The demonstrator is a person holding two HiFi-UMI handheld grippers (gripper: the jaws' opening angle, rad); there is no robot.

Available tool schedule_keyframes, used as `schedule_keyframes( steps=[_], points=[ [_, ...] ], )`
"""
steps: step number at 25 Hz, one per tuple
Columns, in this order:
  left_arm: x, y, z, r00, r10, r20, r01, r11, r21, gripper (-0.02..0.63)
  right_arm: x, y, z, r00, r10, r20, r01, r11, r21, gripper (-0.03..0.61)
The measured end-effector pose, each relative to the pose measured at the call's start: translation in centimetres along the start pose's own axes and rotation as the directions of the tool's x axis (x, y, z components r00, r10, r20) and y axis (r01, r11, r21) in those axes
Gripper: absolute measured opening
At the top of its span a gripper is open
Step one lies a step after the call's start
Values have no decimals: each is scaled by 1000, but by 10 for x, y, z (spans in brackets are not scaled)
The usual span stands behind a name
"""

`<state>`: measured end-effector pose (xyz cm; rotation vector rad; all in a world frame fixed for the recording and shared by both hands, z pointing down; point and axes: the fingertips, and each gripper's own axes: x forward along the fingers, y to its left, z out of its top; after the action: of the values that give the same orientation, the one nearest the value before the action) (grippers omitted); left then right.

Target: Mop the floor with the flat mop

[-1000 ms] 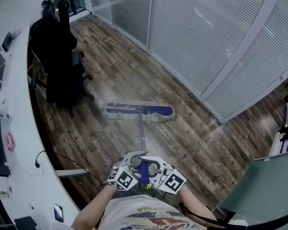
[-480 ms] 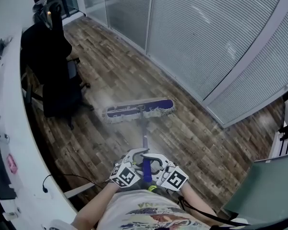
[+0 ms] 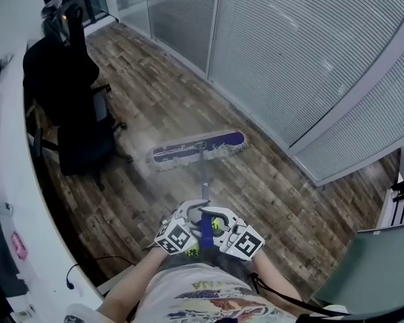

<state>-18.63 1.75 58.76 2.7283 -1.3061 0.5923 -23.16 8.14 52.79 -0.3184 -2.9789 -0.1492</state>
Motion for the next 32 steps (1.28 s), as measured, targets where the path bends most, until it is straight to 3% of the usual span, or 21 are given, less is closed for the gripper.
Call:
schedule_keyframes(
  steps=[14,24,32],
  points=[
    [88,187,11,998,20,-52,-24,997,-78,167,42,-203,-2,999,16,46,-16,1000,-1,224],
    [179,318,35,996,57,-62,-61,995,-74,167,48,-362,-10,992,23,120,-24,1000,7,224],
    [204,365,21,995,34,-95,-42,995,-90,178,63,-414,-33,994,-64,86,57,995,76,225]
  ],
)
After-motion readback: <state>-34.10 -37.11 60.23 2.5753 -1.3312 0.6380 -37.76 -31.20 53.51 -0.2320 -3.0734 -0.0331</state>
